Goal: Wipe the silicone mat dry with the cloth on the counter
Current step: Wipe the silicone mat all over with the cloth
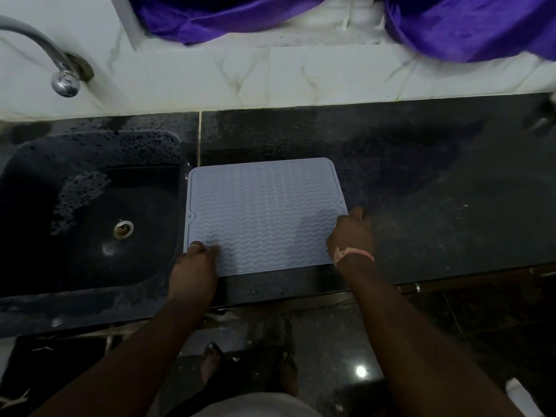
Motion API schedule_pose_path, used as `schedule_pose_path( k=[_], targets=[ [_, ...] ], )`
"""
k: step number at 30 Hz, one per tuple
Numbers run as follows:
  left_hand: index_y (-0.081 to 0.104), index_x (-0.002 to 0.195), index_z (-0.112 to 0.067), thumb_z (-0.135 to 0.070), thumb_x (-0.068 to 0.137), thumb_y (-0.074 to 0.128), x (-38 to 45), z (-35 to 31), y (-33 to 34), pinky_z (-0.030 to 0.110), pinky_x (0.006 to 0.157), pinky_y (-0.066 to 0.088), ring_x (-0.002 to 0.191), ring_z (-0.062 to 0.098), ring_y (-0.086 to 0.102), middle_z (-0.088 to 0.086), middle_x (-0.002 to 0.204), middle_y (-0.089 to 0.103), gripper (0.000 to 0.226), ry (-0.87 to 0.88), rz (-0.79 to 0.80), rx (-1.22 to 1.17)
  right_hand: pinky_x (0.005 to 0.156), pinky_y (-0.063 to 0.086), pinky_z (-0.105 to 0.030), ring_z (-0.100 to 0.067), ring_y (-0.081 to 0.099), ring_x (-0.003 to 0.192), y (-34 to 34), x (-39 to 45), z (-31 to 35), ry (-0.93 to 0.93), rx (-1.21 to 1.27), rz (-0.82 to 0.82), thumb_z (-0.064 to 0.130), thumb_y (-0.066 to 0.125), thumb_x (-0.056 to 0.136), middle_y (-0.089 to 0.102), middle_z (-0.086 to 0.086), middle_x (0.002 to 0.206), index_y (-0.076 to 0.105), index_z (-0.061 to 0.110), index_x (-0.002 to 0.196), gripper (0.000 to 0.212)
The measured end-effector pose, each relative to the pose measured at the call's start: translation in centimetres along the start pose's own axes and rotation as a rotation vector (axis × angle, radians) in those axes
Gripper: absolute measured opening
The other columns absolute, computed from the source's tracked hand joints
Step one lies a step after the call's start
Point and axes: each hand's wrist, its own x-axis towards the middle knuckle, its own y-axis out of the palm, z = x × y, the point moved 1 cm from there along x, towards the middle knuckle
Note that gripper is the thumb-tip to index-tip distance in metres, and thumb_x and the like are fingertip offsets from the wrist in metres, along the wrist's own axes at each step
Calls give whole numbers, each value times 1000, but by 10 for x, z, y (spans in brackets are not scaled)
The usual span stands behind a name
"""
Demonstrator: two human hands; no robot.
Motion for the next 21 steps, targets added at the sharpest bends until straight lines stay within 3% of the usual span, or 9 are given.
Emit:
schedule_pose_path(
  k=[5,11,21],
  targets=[
    [51,143,-25,-7,96,49,-2,3,1,41,85,56,108,30,62,5,134,52,50,1,-6,-6,97,42,-35,-30,48,115,6,-7,22,-94,-26,2,12,52,92,48,-13,129,69,6,103,21],
    [49,144,-27,-9,97,47,-3,3,0,40,86,56,109,28,60,4,136,50,50,5,2,5,85,47,-39,-32,49,109,13,-19,58,-109,74,14,2,54,86,51,-16,122,70,2,93,17],
    [50,145,-28,-11,98,47,0,10,5,38,88,56,110,27,60,3,138,50,50,22,-15,-29,82,50,-38,-28,51,102,19,-29,89,-175,178,48,-2,56,86,53,-15,113,69,0,89,14]
  ],
)
